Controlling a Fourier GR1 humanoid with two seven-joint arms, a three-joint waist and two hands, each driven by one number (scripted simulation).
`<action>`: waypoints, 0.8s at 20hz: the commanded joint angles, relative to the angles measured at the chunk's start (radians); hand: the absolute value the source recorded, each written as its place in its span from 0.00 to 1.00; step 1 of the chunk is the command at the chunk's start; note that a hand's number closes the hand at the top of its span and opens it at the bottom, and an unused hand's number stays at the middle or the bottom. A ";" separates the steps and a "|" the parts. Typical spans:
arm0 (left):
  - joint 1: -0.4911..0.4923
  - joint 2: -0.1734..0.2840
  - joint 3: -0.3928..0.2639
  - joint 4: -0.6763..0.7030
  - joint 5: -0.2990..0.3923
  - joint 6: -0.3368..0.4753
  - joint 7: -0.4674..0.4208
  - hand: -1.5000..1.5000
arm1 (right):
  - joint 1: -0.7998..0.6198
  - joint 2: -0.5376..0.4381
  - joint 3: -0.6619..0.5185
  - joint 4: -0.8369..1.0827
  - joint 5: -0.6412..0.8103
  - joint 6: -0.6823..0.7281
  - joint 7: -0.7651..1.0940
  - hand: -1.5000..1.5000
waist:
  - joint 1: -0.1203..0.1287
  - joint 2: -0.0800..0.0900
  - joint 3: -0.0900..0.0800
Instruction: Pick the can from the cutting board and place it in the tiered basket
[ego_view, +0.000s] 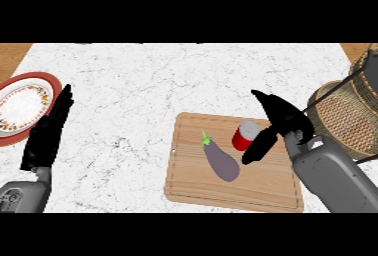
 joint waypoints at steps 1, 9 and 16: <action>0.029 -0.025 -0.016 -0.061 -0.030 0.020 0.041 0.50 | 0.009 0.043 0.000 0.038 0.019 0.043 0.100 0.00 | 0.004 0.000 0.000; 0.025 0.009 0.045 -0.098 -0.014 -0.048 0.074 0.50 | 0.047 0.102 -0.019 0.096 0.109 0.043 0.022 0.00 | 0.003 0.000 0.000; -0.001 -0.025 0.055 -0.041 -0.053 -0.046 0.035 0.50 | 0.079 0.149 -0.048 0.168 0.149 0.065 -0.035 0.00 | -0.001 0.000 0.000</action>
